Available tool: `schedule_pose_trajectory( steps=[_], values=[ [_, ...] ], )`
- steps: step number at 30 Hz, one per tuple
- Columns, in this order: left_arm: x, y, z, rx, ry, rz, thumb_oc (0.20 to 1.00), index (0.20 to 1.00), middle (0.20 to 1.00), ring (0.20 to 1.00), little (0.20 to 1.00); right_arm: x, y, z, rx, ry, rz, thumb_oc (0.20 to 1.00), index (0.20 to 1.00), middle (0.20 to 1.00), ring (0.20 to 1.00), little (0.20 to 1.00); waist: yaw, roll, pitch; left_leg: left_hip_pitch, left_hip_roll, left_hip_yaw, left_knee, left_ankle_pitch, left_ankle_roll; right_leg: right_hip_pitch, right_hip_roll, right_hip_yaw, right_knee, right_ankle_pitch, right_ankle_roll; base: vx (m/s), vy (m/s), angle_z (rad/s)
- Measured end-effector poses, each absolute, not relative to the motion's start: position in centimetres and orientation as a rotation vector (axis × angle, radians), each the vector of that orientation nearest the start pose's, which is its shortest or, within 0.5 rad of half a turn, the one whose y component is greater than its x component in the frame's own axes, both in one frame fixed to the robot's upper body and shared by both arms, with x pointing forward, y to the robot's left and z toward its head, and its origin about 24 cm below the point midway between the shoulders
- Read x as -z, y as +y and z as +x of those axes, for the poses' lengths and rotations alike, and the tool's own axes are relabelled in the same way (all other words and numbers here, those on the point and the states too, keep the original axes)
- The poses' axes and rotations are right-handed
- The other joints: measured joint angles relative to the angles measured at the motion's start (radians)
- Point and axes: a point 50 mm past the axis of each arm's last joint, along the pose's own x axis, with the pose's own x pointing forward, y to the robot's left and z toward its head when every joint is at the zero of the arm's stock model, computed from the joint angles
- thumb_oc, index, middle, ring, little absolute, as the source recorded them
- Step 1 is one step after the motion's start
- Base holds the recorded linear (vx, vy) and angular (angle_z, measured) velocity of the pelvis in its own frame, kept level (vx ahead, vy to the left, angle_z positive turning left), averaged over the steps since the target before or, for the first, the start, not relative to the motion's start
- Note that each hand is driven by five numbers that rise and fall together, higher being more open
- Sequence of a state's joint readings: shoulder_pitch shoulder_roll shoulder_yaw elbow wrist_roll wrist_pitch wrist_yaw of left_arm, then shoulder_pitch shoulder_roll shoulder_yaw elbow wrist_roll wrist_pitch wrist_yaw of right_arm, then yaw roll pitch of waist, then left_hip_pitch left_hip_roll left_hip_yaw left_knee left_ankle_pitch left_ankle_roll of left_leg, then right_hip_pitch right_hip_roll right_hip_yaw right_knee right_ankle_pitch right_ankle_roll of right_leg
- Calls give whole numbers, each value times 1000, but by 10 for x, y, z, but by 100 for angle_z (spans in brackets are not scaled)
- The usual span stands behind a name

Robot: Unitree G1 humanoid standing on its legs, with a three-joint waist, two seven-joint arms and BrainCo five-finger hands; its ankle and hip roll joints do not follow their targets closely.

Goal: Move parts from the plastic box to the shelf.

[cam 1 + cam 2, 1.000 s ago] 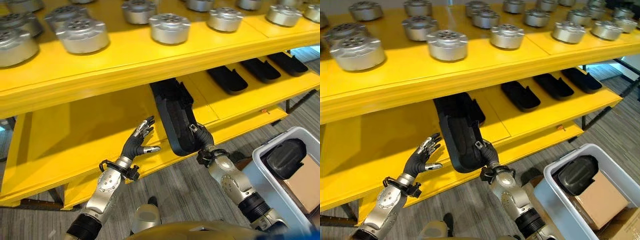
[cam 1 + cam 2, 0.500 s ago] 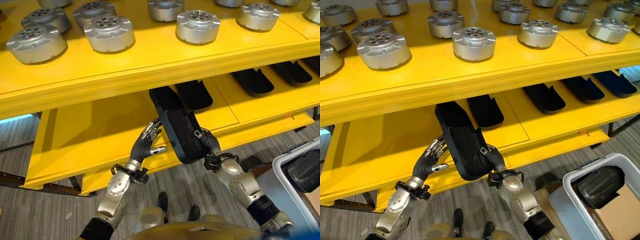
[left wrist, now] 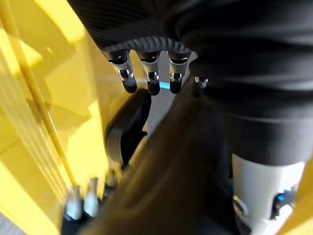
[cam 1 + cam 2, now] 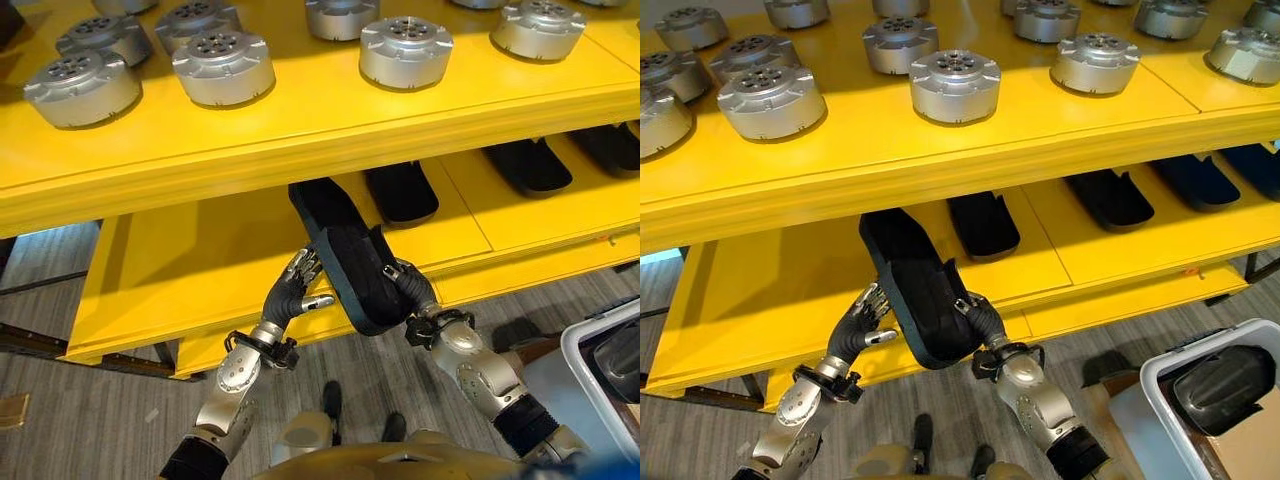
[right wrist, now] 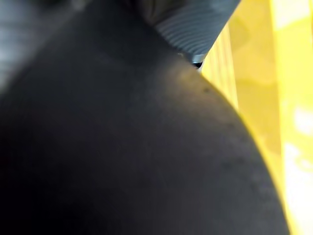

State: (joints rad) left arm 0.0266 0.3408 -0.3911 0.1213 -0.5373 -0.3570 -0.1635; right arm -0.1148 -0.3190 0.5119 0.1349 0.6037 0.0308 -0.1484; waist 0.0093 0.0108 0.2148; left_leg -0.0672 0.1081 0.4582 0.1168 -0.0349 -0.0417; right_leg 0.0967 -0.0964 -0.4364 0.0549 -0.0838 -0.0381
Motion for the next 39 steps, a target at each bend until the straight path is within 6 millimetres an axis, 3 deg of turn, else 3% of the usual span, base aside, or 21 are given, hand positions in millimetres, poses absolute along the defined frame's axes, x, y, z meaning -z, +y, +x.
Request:
schedule_pose_trajectory(
  steps=[1,2,3,4,5,6,8,9,10,11,12,13,14,15,17,20,24,27,32,39],
  values=[
    [-24,126,233,420,-72,-248,1000,1000,1000,1000,1000,-9,-107,254,-270,276,181,200,200,200,200,200,-20,4,1,-40,75,14,145,1,-3,-13,-31,-15,48,-8,-12,-95,281,104],
    [-23,123,232,417,-71,-268,1000,1000,1000,1000,1000,-11,-109,261,-264,265,174,200,200,200,200,200,-21,8,4,-35,116,-12,175,16,-5,-29,-55,-4,91,-24,-9,-25,369,43],
    [-23,121,231,420,-70,-272,1000,1000,1000,1000,1000,-13,-110,263,-259,260,172,200,200,200,200,200,-23,9,4,-34,127,-27,185,15,-4,-31,-62,5,101,-30,-1,-9,341,-5],
    [-23,118,231,430,-68,-275,1000,1000,1000,1000,1000,-15,-111,268,-253,254,165,200,200,200,200,200,-25,10,7,-27,145,-90,184,15,-23,-38,-66,22,112,-29,6,-6,293,-49],
    [-22,118,229,447,-61,-264,1000,1000,1000,1000,1000,-23,-114,278,-246,235,156,200,200,200,200,200,-20,31,1,25,190,-201,127,37,-55,-65,-78,64,143,-41,32,-6,427,-54],
    [-22,117,229,449,-63,-267,1000,1000,1000,1000,1000,-26,-117,279,-240,222,156,200,200,200,200,200,-30,37,4,43,212,-220,108,57,-47,-78,-93,72,160,-43,44,-8,431,-49],
    [-19,116,231,449,-52,-254,1000,1000,1000,1000,1000,-24,-132,276,-220,233,145,200,200,200,200,200,-59,38,5,54,256,-330,104,86,-83,-118,-139,109,200,-33,84,-30,423,-13],
    [-18,117,231,427,-45,-259,1000,1000,1000,1000,1000,-22,-139,273,-212,245,122,200,200,200,200,200,-60,38,3,68,267,-327,82,156,-37,-155,-168,152,246,-45,113,-59,486,-20],
    [-16,116,230,413,-38,-269,1000,1000,1000,1000,1000,-18,-147,270,-205,267,98,200,200,200,200,200,-68,40,-2,76,242,-339,83,134,-85,-189,-199,215,266,-36,152,-72,532,-21],
    [-13,121,230,399,-22,-253,1000,1000,1000,1000,1000,-12,-148,268,-198,297,100,200,200,200,200,200,-64,25,-1,70,205,-329,93,62,-94,-203,-235,232,258,-5,184,-57,392,-11],
    [-10,126,230,384,-9,-234,1000,1000,1000,1000,1000,-8,-144,265,-210,321,102,200,200,200,200,200,-63,22,0,67,181,-309,93,-4,-90,-212,-258,239,245,22,180,-47,429,1],
    [-9,131,231,375,0,-206,1000,1000,1000,1000,1000,-3,-141,263,-215,347,109,200,200,200,200,200,-62,19,2,64,166,-272,94,-62,-133,-209,-282,243,225,52,192,-18,348,7],
    [-7,140,229,367,15,-164,1000,1000,1000,1000,1000,4,-129,259,-231,378,142,200,200,200,200,200,-44,-2,10,53,132,-264,120,-71,-126,-204,-307,262,205,102,154,9,380,21],
    [-4,145,226,365,30,-143,1000,1000,1000,1000,1000,8,-121,256,-245,396,162,200,200,200,200,200,-40,-2,10,37,129,-276,153,-99,-105,-177,-307,263,176,126,121,28,267,14],
    [-1,158,222,353,55,-96,1000,1000,1000,1000,1000,10,-109,253,-271,404,199,200,200,200,200,200,0,-21,1,38,117,-277,173,-115,-96,-133,-305,260,121,112,107,14,159,11],
    [4,168,215,305,85,-77,1000,1000,1000,1000,1000,7,-104,255,-283,385,220,200,200,200,200,200,10,-46,-13,20,119,-307,145,-88,-83,-88,-277,264,53,82,152,-43,56,42],
    [5,163,200,297,91,-121,1000,1000,1000,1000,1000,3,-105,259,-277,367,222,200,200,200,200,200,51,-66,-9,49,142,-316,22,15,-117,-88,-239,249,11,143,259,-97,15,15],
    [-1,159,201,305,59,-120,1000,1000,1000,1000,1000,1,-112,261,-247,361,203,200,200,200,200,200,56,-63,-3,56,148,-326,-40,60,-128,-85,-227,227,-5,153,256,-108,-27,14],
    [-8,161,206,291,24,-127,1000,1000,1000,1000,1000,-12,-115,275,-196,306,158,200,200,200,200,200,78,-56,38,67,160,-330,-80,89,-133,-78,-215,209,-22,163,250,-74,-56,4],
    [-23,147,212,387,-43,-152,1000,1000,1000,1000,1000,-65,-126,324,-101,142,98,200,200,200,200,200,112,-30,60,64,189,-334,-79,99,-126,-76,-186,202,-25,171,239,-34,-43,0]
  ],
)
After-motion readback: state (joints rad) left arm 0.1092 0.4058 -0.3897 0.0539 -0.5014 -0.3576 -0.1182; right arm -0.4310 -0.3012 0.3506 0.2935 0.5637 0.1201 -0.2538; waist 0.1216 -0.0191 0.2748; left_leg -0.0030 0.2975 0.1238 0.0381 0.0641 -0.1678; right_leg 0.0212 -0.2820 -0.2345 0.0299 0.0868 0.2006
